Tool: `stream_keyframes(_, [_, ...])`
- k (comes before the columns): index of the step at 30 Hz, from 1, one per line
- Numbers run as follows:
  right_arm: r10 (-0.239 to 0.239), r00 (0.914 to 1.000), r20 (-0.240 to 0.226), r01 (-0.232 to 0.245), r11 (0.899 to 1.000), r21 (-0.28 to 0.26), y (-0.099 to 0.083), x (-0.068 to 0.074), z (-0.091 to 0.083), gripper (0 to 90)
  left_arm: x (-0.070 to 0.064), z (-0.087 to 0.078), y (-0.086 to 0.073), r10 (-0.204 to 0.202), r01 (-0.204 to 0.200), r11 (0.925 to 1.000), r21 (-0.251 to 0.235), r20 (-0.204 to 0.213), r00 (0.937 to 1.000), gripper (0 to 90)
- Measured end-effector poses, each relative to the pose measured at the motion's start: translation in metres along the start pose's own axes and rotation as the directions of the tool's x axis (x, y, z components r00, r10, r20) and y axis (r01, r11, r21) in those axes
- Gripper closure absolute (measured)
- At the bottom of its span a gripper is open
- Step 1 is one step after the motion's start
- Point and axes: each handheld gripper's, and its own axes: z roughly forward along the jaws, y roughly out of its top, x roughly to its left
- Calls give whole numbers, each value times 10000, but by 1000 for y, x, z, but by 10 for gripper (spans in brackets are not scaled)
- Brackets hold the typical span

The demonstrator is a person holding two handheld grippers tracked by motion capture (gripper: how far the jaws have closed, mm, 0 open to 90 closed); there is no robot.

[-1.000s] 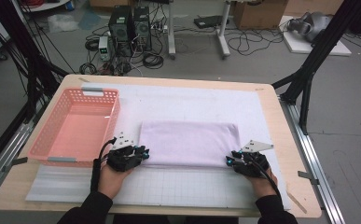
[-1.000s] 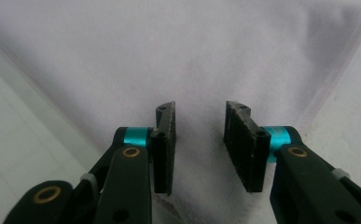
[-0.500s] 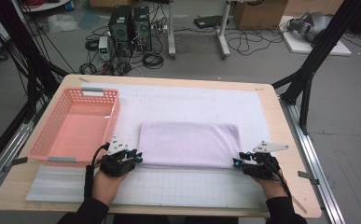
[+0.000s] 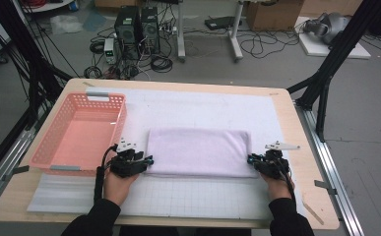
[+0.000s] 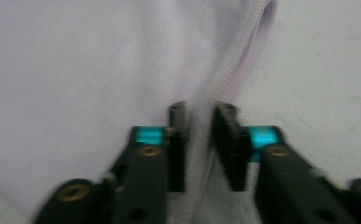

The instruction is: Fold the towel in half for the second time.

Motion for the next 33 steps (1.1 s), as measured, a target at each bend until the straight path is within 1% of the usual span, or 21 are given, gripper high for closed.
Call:
stream_keyframes(1, [308,9995,-76,-308,9995,68,0,-1,-1,820,0,0,0,-28,28,10000,35,153,9999,621])
stream_keyframes(2, [467,9988,-126,-466,9989,86,0,-2,-1,828,0,0,0,-95,89,9999,139,441,9990,705])
stream_keyframes(3, [631,9978,-184,-629,9979,137,-1,-3,-2,835,-1,0,-1,-81,77,9999,98,395,9992,762])
stream_keyframes(4, [725,9972,-195,-722,9973,150,-1,-4,-3,837,-1,-1,0,-4,1,10000,90,392,9992,780])
stream_keyframes(5, [742,9971,-186,-738,9971,190,-2,-3,-5,839,0,0,0,-60,58,10000,61,397,9992,799])
stream_keyframes(9, [841,9963,-175,-834,9957,396,-5,-2,-12,840,1,-1,0,26,-27,10000,45,370,9993,811])
stream_keyframes(12, [679,9977,-65,-676,9972,316,-6,-1,-15,838,1,-2,0,27,-28,10000,58,326,9995,813])
stream_keyframes(16, [88,9986,530,-96,9998,151,-3,3,-11,820,-2,-7,-2,174,-175,9998,63,210,9996,814])
stream_keyframes(18, [-11,9975,710,2,9999,135,-3,3,-11,789,-2,-8,-3,245,-244,9997,-7,165,9996,810])
stream_keyframes(19, [-72,9964,849,65,9999,91,-3,2,-11,746,-2,-9,-4,314,-314,9995,-19,181,9993,798])
stream_keyframes(21, [-31,9910,1336,44,9999,-95,-4,0,-16,618,-2,-10,-4,457,-453,9989,-145,249,9986,758])
stream_keyframes(22, [-4,9896,1441,47,9996,-292,-5,-1,-20,602,-2,-12,-4,549,-541,9982,-251,333,9979,726])
stream_keyframes(23, [-82,9909,1344,151,9986,-506,-5,-3,-24,586,-2,-13,-3,630,-608,9970,-485,463,9969,695])
stream_keyframes(25, [-384,9917,1228,503,9942,-955,-7,-4,-32,565,-5,-17,0,1176,-1098,9865,-1215,587,9913,584])
stream_keyframes(26, [-418,9916,1223,562,9916,-1165,-7,-5,-36,541,-7,-19,1,1259,-1138,9808,-1581,688,9897,534])
stream_keyframes(27, [-320,9923,1193,489,9886,-1422,-6,-5,-39,509,-8,-21,3,1273,-1100,9755,-1907,807,9886,506])
stream_keyframes(28, [-294,9924,1199,497,9841,-1705,-5,-6,-42,474,-9,-22,4,1299,-1070,9690,-2226,910,9873,446])
stream_keyframes(30, [-164,9933,1148,410,9756,-2155,-3,-5,-48,422,-12,-25,5,1382,-1057,9576,-2682,1050,9848,333])
stream_keyframes(31, [-233,9934,1120,488,9717,-2312,-2,-5,-50,402,-13,-26,5,1466,-1092,9514,-2880,1117,9829,293])
stream_keyframes(32, [-381,9934,1082,639,9671,-2462,-1,-5,-53,385,-13,-27,5,1435,-1062,9479,-3003,1051,9840,248])
stream_keyframes(33, [-467,9934,1050,722,9645,-2540,0,-4,-54,365,-13,-28,5,1378,-975,9476,-3042,1141,9839,199])
